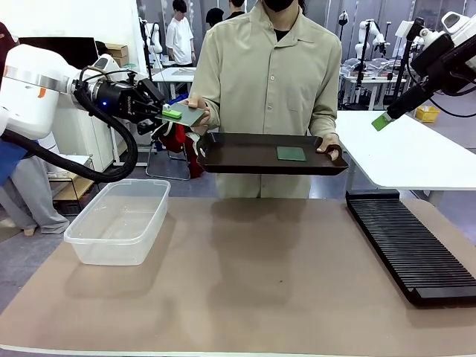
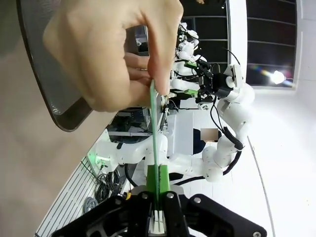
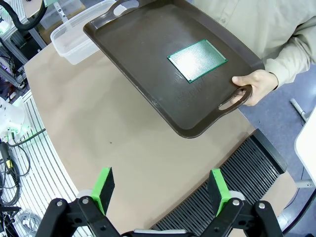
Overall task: Sort PCBs into racks and boxes based on the side picked up.
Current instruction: Pick up the Blank PCB handed by the Human, then if the short side of the Blank PCB is picked up, insert it into the PCB Rack ; if the long side is picked up, place it in the Organizing box.
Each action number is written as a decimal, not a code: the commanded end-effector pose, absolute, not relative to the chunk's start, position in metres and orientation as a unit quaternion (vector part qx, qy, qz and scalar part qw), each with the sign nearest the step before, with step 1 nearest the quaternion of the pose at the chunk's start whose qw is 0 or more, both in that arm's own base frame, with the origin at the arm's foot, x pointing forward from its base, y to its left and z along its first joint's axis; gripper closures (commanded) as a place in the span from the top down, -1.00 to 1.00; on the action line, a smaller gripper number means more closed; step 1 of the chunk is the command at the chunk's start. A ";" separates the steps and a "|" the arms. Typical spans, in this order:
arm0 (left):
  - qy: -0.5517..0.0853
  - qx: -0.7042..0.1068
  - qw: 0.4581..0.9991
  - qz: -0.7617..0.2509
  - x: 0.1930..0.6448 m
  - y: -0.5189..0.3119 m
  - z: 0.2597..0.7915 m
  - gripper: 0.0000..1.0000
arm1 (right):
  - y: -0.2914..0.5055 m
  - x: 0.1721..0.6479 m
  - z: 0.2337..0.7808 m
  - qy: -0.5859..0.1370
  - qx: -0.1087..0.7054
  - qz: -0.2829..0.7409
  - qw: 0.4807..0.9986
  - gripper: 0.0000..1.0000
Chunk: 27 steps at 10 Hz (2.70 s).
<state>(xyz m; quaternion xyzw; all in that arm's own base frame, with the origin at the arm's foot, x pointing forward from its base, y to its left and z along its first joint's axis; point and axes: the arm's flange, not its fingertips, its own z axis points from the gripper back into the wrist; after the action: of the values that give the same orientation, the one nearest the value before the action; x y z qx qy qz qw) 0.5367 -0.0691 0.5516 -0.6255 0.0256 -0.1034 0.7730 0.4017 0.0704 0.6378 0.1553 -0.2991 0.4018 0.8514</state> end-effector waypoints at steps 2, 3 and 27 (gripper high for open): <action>-0.004 -0.608 0.787 -0.109 0.533 -0.064 0.556 -1.00 | 0.070 0.401 0.637 -0.299 0.162 0.403 0.849 1.00; -0.010 -0.608 0.789 -0.087 0.531 -0.064 0.557 -1.00 | 0.070 0.401 0.637 -0.299 0.162 0.403 0.849 1.00; 0.014 -0.620 0.777 -0.104 0.536 -0.067 0.556 -1.00 | 0.070 0.401 0.637 -0.299 0.162 0.403 0.849 1.00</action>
<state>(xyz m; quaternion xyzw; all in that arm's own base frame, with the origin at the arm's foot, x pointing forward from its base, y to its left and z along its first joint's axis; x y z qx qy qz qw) 0.5371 -0.0683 0.5548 -0.6183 0.0117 -0.1009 0.7793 0.4017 0.0703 0.6378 0.1552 -0.2991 0.4018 0.8515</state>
